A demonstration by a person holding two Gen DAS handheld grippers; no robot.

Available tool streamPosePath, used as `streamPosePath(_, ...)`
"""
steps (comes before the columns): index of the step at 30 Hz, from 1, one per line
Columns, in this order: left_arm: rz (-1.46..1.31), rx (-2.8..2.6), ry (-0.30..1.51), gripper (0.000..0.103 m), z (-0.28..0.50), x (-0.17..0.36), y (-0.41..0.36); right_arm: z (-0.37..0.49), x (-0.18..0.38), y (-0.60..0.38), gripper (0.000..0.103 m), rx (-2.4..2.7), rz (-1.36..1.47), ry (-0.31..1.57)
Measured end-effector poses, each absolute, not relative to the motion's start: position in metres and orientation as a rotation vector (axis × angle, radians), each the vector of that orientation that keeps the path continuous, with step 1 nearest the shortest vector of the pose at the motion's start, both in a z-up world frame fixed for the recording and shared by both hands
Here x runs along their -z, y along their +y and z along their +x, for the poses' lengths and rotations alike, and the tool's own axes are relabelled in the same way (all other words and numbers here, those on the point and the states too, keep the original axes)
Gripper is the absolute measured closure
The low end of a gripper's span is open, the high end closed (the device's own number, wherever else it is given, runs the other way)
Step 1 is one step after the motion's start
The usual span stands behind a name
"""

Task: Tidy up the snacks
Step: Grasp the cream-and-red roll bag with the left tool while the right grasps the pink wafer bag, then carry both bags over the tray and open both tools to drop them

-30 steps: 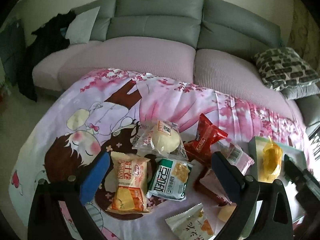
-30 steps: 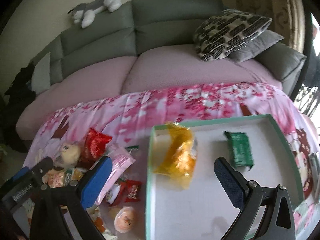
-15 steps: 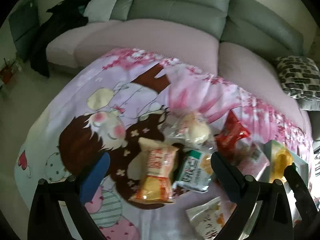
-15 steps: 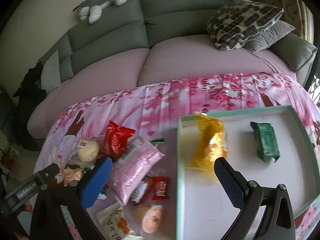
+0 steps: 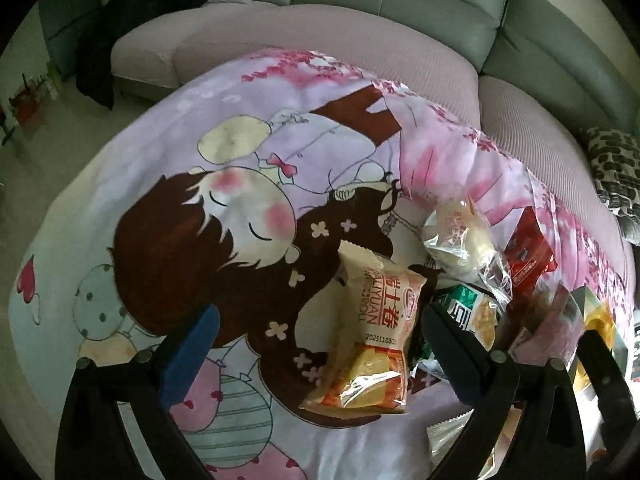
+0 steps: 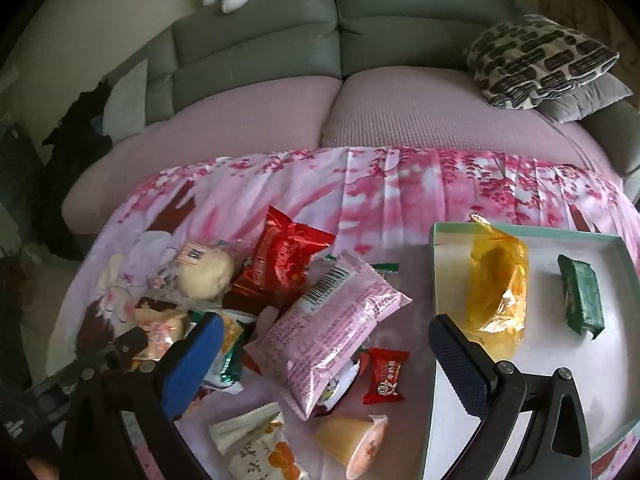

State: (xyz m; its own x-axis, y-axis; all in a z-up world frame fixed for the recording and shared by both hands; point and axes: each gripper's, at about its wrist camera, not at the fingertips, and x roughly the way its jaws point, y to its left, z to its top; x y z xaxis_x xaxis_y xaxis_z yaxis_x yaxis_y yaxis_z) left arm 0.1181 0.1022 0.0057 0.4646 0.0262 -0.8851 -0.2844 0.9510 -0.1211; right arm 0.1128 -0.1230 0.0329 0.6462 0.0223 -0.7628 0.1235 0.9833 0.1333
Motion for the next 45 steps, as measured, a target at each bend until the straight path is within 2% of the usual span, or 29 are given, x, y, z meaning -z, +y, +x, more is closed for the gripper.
streamPosePath(4, -0.232, -0.189, 1.088, 0.005, 0.121, -0.001, 0.099, 0.120, -0.017, -0.119, 0.002, 0.052, 0.191, 0.893)
streamPosePath(7, -0.230, -0.176, 1.113, 0.018, 0.126, 0.006, 0.096, 0.122, -0.012, -0.118, 0.002, 0.044, 0.198, 0.891)
streamPosePath(8, -0.229, -0.167, 1.121, 0.019, 0.128, 0.008, 0.095, 0.123, -0.010, -0.118, 0.003, 0.042, 0.196, 0.895)
streamPosePath(11, -0.228, -0.150, 1.129, 0.022, 0.131, 0.011, 0.090, 0.125, -0.005, -0.122, 0.016, 0.048, 0.216, 0.907)
streamPosePath(13, -0.221, -0.148, 1.131, 0.024, 0.132, 0.012, 0.087, 0.124, -0.004, -0.126, 0.020, 0.044, 0.243, 0.907)
streamPosePath(17, -0.237, -0.119, 1.148, 0.031, 0.133, 0.015, 0.084, 0.121, -0.009, -0.130, 0.039, 0.041, 0.257, 0.893)
streamPosePath(20, -0.226, -0.110, 1.155, 0.036, 0.133, 0.016, 0.079, 0.120, -0.010, -0.134, 0.046, 0.032, 0.279, 0.891)
streamPosePath(23, -0.236, -0.079, 1.154, 0.051, 0.133, 0.015, 0.075, 0.117, -0.012, -0.139, 0.054, 0.034, 0.302, 0.887)
streamPosePath(24, -0.243, -0.067, 1.151, 0.060, 0.133, 0.014, 0.074, 0.118, -0.013, -0.139, 0.054, 0.033, 0.305, 0.885)
streamPosePath(27, -0.244, -0.053, 1.140, 0.066, 0.133, 0.011, 0.072, 0.117, -0.015, -0.143, 0.059, 0.029, 0.314, 0.884)
streamPosePath(32, -0.241, -0.061, 1.123, 0.068, 0.131, 0.008, 0.072, 0.114, -0.017, -0.149, 0.062, 0.016, 0.345, 0.885)
streamPosePath(45, -0.267, -0.098, 0.990, 0.068, 0.116, -0.032, 0.086, 0.094, -0.052, -0.156, 0.062, -0.005, 0.346, 0.805)
